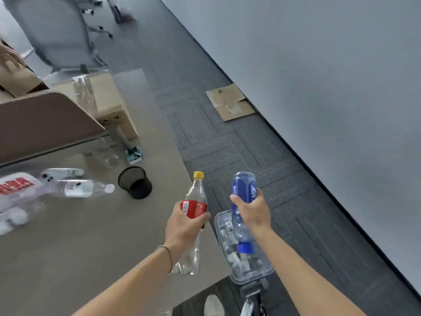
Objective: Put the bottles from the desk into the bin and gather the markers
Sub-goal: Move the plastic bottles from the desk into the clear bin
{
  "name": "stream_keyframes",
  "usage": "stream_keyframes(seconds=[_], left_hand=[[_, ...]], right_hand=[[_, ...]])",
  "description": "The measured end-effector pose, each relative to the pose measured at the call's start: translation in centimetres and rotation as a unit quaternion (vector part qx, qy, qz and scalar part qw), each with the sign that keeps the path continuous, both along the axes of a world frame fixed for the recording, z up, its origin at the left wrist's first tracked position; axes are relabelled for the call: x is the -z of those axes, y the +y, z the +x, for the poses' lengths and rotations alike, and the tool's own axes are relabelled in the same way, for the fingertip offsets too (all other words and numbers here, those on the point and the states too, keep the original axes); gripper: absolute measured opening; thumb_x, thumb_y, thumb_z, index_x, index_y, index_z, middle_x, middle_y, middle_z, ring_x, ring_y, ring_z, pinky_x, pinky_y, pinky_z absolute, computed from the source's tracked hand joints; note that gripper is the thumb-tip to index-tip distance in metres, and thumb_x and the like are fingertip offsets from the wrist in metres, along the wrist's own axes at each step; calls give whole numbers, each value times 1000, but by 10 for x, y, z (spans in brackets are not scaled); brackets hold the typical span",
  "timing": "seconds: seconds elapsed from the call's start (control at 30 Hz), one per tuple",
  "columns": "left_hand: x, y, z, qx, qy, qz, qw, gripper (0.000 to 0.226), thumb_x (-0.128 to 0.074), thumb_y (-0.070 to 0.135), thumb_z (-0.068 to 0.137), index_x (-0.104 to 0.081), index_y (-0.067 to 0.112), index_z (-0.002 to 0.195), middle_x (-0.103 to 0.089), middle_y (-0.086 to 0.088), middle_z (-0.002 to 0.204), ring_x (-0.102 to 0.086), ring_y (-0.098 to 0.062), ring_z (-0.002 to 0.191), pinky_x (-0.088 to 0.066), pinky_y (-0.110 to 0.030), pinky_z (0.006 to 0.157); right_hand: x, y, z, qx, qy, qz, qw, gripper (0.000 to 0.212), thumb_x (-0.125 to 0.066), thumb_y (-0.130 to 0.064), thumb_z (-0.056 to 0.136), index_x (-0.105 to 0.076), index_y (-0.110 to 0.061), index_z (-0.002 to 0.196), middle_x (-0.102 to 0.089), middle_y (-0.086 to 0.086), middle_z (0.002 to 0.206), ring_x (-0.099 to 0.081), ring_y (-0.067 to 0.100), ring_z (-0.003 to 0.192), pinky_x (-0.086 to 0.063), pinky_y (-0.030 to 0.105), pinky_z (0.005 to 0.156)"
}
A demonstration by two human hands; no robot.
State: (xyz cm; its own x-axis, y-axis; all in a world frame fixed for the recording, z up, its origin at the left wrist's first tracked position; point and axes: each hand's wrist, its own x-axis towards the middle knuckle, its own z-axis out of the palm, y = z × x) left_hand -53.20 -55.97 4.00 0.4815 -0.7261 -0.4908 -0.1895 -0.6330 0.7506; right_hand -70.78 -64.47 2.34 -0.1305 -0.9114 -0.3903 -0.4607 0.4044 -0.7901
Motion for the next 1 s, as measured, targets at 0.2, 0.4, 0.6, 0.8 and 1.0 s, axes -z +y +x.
stream_keyframes(seconds=[0.2, 0.4, 0.6, 0.8, 1.0], left_hand=[[26, -33, -60, 75, 27, 35, 996, 58, -91, 42, 74, -56, 26, 117, -70, 5, 96, -70, -14, 85, -61, -34, 78], [43, -60, -93, 129, 15, 69, 989, 61, -90, 45, 75, -54, 25, 121, -67, 6, 99, -66, -9, 84, -50, -21, 64], [59, -72, -99, 149, -12, 96, 984, 68, -91, 51, 71, -53, 27, 122, -67, 7, 101, -67, -11, 88, -55, -25, 70], [67, -90, -115, 174, -32, 102, 979, 69, -89, 51, 73, -51, 27, 125, -65, 9, 100, -64, -6, 83, -46, -19, 60], [76, -101, -141, 194, -28, 93, 976, 63, -85, 49, 77, -50, 27, 126, -66, 9, 100, -66, -8, 82, -48, -22, 59]], right_hand=[[67, 6, -71, 134, -46, 88, 986, 51, -76, -46, 84, -51, -17, 117, -62, -1, 98, -62, 24, 91, -49, 38, 86], [121, 8, -103, 197, -101, 142, 965, 52, -74, -21, 80, -51, -14, 126, -67, 1, 98, -66, 21, 85, -55, 40, 80], [155, 1, -118, 263, -137, 180, 938, 68, -89, -26, 74, -49, -10, 127, -66, 9, 109, -66, 20, 85, -50, 29, 62], [163, -3, -131, 258, -159, 213, 929, 70, -65, -22, 94, -31, -13, 155, -48, 14, 146, -58, 33, 122, -50, 54, 103], [146, 0, -165, 238, -115, 206, 942, 49, -54, -15, 96, -49, -16, 144, -58, 8, 130, -61, 20, 88, -58, 41, 76]])
